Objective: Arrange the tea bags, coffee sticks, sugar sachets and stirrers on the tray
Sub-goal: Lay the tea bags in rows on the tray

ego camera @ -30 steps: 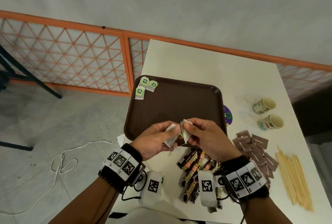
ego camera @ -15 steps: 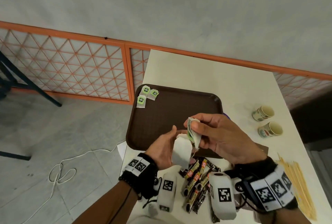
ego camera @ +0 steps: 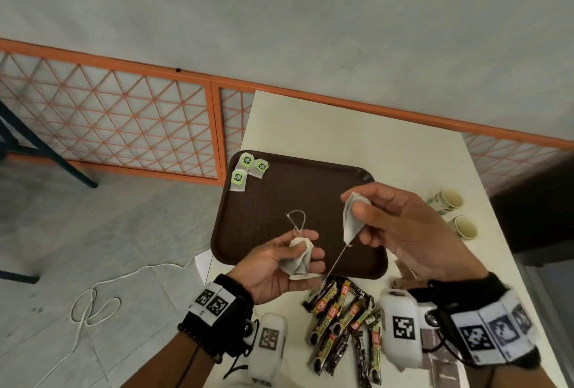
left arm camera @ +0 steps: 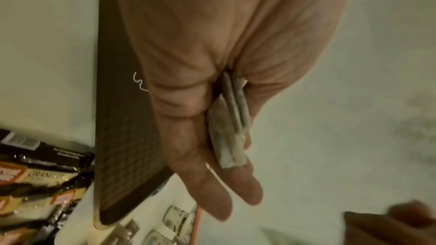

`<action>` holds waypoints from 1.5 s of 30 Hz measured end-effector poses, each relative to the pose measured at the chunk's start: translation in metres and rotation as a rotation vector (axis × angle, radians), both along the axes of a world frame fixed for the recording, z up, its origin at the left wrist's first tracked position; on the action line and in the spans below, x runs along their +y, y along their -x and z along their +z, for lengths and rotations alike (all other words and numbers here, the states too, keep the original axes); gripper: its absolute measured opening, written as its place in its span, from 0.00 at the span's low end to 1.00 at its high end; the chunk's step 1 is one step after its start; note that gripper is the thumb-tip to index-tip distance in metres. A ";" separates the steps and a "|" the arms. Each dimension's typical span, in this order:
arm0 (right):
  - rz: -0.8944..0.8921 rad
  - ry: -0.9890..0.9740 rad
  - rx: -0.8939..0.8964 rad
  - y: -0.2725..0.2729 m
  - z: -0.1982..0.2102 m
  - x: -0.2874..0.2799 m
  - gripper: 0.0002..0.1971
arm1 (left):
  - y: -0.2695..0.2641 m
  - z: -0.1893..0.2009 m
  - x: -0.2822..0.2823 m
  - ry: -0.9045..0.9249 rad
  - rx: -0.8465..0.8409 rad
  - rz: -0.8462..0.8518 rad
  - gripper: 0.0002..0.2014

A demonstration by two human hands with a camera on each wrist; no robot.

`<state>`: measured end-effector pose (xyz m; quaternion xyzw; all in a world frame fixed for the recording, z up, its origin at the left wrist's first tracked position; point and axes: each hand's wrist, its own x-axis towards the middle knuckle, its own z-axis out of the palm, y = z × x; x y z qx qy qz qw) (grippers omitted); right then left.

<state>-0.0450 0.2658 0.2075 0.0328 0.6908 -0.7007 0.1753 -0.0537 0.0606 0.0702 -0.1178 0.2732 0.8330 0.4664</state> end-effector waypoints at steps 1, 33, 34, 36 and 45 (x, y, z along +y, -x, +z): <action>-0.002 0.054 0.005 0.000 0.008 0.003 0.12 | 0.001 -0.001 0.003 0.025 -0.009 -0.002 0.12; 0.151 -0.232 0.198 -0.019 -0.101 -0.063 0.12 | 0.024 0.105 -0.047 0.553 0.601 -0.394 0.21; 0.186 -0.151 0.146 -0.021 -0.100 -0.064 0.10 | 0.024 0.108 -0.050 0.535 0.596 -0.401 0.21; 0.237 -0.040 0.034 -0.027 -0.100 -0.060 0.12 | 0.025 0.109 -0.060 0.492 0.588 -0.399 0.20; 0.257 0.266 -0.206 -0.040 -0.081 -0.027 0.20 | 0.014 0.078 -0.090 0.482 0.510 -0.428 0.22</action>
